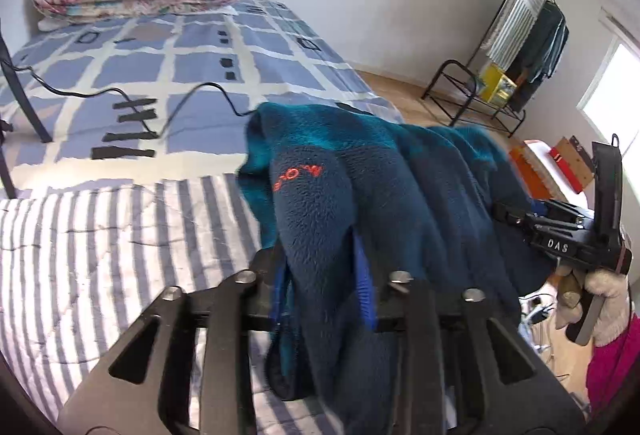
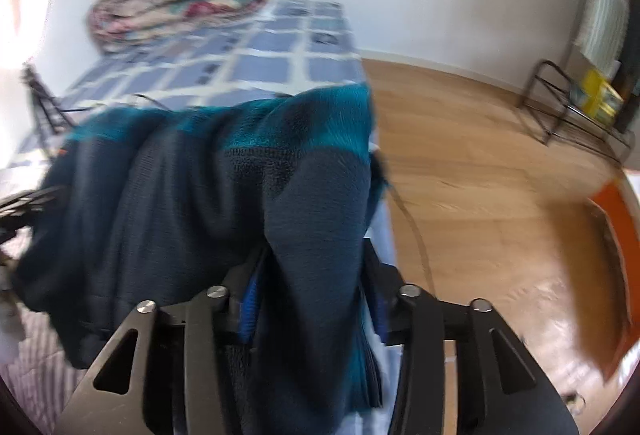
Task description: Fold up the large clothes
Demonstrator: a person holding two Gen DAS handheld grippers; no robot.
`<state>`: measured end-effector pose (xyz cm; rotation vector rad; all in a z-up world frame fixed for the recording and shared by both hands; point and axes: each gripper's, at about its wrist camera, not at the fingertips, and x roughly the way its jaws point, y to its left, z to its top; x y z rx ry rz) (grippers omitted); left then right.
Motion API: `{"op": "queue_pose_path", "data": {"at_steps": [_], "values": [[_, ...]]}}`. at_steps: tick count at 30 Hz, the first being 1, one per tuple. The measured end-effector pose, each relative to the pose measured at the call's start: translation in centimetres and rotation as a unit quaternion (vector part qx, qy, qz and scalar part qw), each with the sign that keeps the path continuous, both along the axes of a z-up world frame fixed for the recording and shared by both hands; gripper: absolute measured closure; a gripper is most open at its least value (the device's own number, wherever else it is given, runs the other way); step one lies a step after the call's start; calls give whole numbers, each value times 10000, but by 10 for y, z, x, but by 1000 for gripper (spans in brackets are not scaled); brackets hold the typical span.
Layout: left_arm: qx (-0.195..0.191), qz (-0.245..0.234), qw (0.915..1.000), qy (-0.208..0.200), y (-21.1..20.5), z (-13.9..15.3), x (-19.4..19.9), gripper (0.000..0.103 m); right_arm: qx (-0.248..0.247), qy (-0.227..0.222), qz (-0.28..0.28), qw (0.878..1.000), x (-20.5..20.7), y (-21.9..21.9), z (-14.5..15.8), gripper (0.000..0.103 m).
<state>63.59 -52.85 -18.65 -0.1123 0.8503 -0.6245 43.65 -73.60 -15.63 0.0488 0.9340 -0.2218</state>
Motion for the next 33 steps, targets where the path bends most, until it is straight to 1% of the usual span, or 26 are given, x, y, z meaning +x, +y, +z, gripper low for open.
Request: {"op": "queue_pose_path", "data": {"at_steps": [1, 4, 8, 10, 12, 13, 15, 18, 23, 28, 33], "values": [[-2, 57, 10000, -12, 4, -1, 0, 65, -45, 10, -170, 9998, -4, -5, 0, 59], [-24, 80, 10000, 40, 10, -6, -1, 65, 42, -125, -304, 9995, -14, -15, 3, 59], [201, 99, 9997, -98, 9, -11, -7, 65, 38, -219, -283, 9994, -22, -13, 6, 59], [276, 103, 9995, -95, 8, -16, -9, 65, -8, -150, -246, 9996, -20, -9, 2, 59], [463, 73, 9988, -131, 4, -23, -11, 65, -123, -3, -274, 9995, -15, -8, -6, 59], [555, 52, 9983, -152, 3, -26, -12, 65, -111, 31, -298, 9995, -13, -7, -10, 59], [580, 45, 9981, -180, 3, -28, -14, 65, -43, 35, -358, 9993, -12, -8, -14, 59], [572, 80, 9981, -204, 7, -21, -18, 65, 58, -26, -466, 9989, -15, -10, -11, 59], [671, 13, 9967, -453, 10, -5, -39, 65, 19, -159, -610, 9980, -25, -4, 0, 59], [556, -63, 9964, -633, 20, 14, -63, 65, 27, -317, -623, 9976, -37, 11, 15, 59], [418, -120, 9962, -761, 33, 39, -91, 65, 55, -513, -500, 9974, -52, 33, 40, 59]]}}
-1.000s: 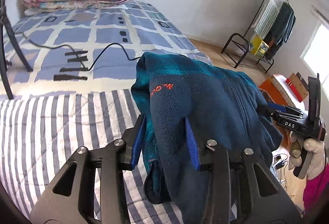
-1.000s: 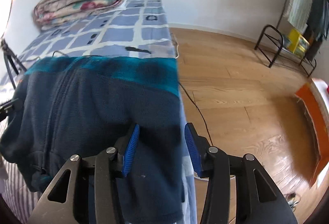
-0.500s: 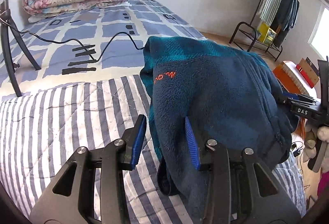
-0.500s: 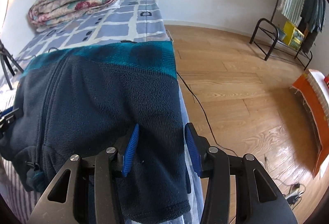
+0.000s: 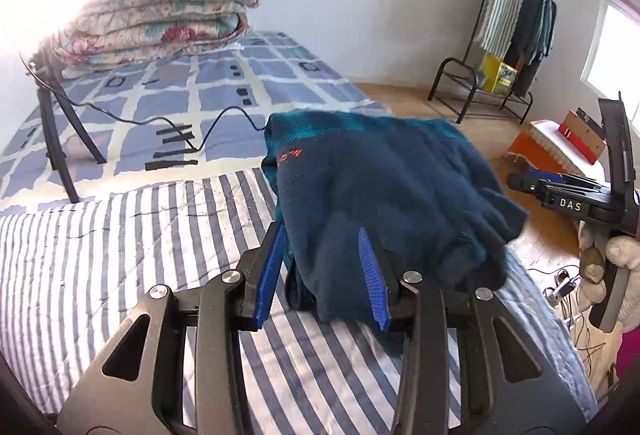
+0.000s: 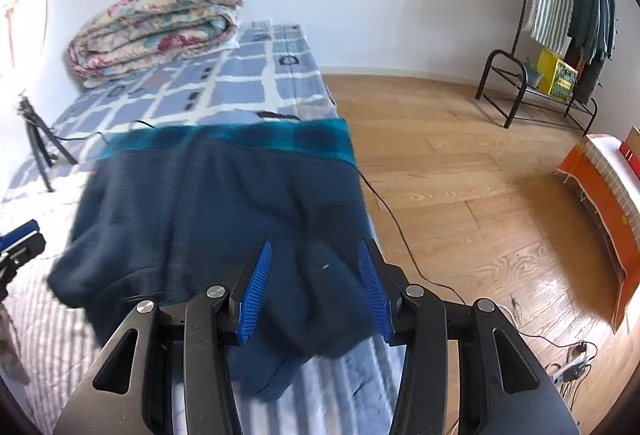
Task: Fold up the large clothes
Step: 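Lower the folded jacket onto the bed and open both tools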
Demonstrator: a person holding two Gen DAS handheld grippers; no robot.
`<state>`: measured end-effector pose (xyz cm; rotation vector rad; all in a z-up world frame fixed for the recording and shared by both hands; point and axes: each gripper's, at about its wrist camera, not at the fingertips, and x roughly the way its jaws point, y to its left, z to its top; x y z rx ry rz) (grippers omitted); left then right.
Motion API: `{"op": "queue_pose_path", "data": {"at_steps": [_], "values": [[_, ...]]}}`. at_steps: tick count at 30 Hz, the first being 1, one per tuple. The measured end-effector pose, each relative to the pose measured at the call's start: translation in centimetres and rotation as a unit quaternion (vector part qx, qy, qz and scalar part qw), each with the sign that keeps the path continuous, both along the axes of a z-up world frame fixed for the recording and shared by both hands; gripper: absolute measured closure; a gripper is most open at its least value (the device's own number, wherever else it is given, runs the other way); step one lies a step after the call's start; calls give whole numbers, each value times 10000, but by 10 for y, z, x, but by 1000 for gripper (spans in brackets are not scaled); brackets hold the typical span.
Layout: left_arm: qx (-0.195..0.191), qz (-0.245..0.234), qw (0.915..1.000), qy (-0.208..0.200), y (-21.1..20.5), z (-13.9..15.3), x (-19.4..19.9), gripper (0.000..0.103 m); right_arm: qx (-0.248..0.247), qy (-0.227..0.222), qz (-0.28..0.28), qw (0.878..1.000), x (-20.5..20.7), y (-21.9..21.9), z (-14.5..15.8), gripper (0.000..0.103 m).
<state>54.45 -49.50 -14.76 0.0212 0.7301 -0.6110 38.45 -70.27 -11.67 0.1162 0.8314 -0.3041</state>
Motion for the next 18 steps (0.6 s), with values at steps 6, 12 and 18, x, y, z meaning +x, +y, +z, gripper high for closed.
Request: {"op": "queue_pose_path", "data": {"at_steps": [6, 12, 18], "values": [[-159, -84, 9995, -271, 29, 49, -55, 65, 38, -298, 140, 9995, -29, 31, 40, 59], [-286, -79, 9979, -568, 66, 105, -112, 65, 65, -588, 250, 9979, -73, 69, 93, 59], [-460, -38, 9953, -850, 108, 158, -179, 65, -83, -856, 451, 9953, -128, 109, 141, 59]]}}
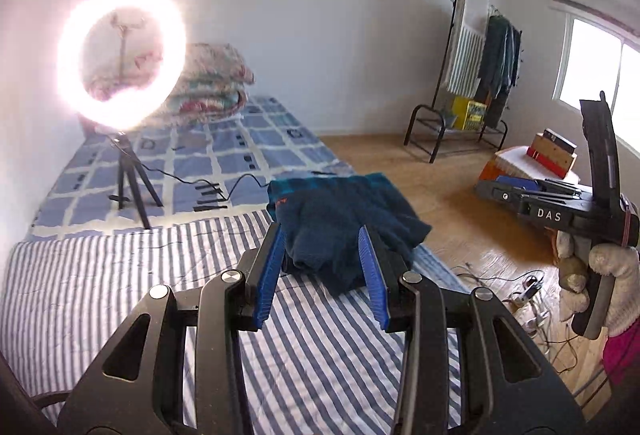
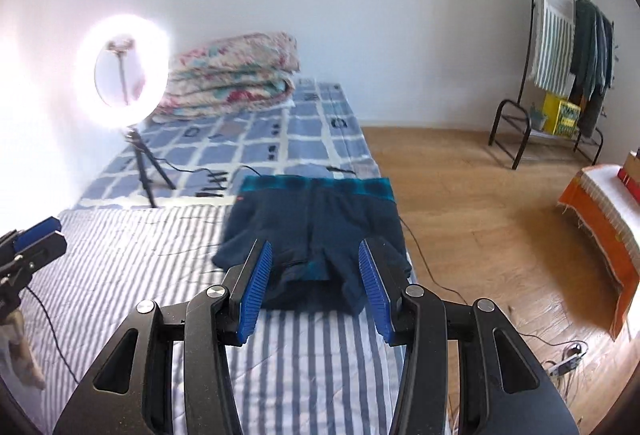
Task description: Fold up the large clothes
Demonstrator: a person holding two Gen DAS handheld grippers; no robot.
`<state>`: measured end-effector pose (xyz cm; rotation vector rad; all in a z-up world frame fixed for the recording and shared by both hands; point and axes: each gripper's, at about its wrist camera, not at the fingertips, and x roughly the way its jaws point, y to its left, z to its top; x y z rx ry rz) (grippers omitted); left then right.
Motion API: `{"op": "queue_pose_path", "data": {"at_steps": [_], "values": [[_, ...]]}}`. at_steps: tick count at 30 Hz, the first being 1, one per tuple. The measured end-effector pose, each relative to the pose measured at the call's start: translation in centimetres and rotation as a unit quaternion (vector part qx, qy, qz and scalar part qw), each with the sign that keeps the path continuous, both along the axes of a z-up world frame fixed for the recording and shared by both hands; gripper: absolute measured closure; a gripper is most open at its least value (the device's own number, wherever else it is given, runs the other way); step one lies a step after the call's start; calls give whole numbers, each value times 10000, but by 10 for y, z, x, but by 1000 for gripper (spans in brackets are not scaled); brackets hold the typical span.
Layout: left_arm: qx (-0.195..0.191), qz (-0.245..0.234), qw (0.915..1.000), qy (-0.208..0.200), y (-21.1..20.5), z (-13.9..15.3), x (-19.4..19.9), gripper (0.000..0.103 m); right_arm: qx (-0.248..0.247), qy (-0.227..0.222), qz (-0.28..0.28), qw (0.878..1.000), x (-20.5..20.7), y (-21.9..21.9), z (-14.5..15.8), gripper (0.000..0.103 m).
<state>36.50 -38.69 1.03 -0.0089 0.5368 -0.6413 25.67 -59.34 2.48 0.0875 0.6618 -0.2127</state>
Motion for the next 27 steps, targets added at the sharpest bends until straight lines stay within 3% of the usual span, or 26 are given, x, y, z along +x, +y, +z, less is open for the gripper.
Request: {"op": "queue_pose_path", "data": {"at_steps": [5, 8, 10, 16, 18, 22, 27], "values": [[34, 21, 9998, -219, 30, 29, -56, 64, 42, -214, 77, 9997, -47, 28, 25, 59], [76, 14, 9992, -385, 46, 39, -90, 50, 3, -282, 53, 9996, -73, 46, 33, 59], [91, 42, 9989, -467, 58, 45, -111, 47, -37, -305, 67, 9995, -88, 60, 35, 59], [74, 197, 9982, -555, 86, 52, -158, 39, -241, -464, 24, 9986, -131, 96, 40, 56], [162, 235, 9972, -685, 91, 52, -174, 30, -210, -551, 1, 9983, -143, 103, 39, 54], [172, 265, 9968, -728, 102, 51, -199, 26, -195, -650, -18, 9977, -158, 114, 34, 50], [151, 299, 9968, -726, 112, 45, -221, 14, -173, -686, -56, 9975, -177, 126, 27, 45]]}}
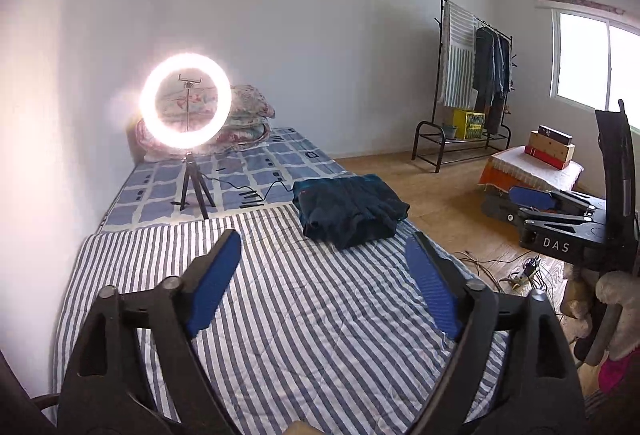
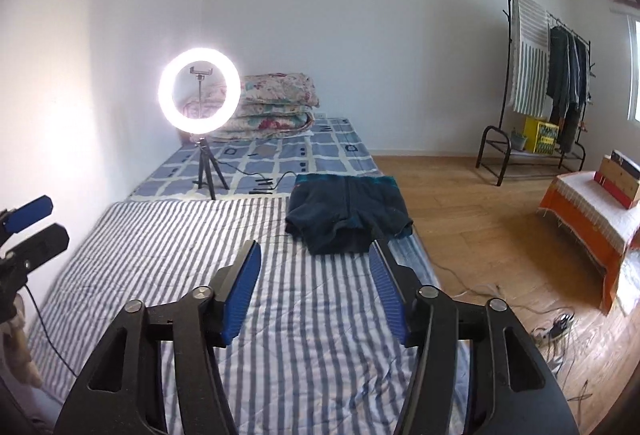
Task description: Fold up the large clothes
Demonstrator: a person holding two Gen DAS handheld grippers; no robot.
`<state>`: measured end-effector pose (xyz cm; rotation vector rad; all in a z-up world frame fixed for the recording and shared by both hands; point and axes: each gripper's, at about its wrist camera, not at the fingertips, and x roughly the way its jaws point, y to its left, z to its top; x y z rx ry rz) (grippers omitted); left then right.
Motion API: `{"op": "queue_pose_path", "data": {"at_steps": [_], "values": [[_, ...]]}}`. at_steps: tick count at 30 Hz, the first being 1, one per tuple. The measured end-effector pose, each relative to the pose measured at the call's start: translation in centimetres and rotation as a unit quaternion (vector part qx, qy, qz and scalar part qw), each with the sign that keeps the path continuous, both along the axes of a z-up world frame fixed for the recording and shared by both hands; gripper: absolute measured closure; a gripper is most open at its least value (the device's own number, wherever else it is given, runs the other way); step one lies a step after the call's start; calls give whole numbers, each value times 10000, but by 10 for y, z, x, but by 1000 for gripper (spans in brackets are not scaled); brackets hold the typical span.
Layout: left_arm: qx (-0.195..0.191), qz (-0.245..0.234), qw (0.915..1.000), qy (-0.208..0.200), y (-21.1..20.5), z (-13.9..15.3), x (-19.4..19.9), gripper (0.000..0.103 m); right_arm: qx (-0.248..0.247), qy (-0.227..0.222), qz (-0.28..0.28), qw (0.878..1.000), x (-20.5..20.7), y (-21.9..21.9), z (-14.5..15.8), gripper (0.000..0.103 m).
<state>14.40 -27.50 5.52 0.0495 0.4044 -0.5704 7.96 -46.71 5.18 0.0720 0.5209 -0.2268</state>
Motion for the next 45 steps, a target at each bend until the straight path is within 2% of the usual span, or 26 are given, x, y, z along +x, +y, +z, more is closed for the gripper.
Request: {"op": "queue_pose_path", "data": {"at_steps": [6, 12, 14, 17, 24, 45], "values": [[-111, 4, 9999, 29, 8, -9, -9, 6, -25, 46, -105, 9999, -10, 9, -14, 40], [29, 67, 9999, 72, 11, -20, -14, 0, -199, 55, -240, 9995, -15, 21, -23, 35], [80, 113, 9999, 84, 12, -23, -14, 0, -239, 56, -274, 9993, -16, 23, -26, 30], [116, 176, 9997, 108, 12, -25, -12, 0, -299, 81, -301, 9991, -16, 26, -29, 29], [240, 360, 9990, 60, 10, -27, -13, 0, -449, 118, -277, 9985, -18, 33, -31, 29], [471, 587, 9971, -74, 6, -30, -19, 0, -442, 10, -243, 9987, -22, 31, -28, 27]]}}
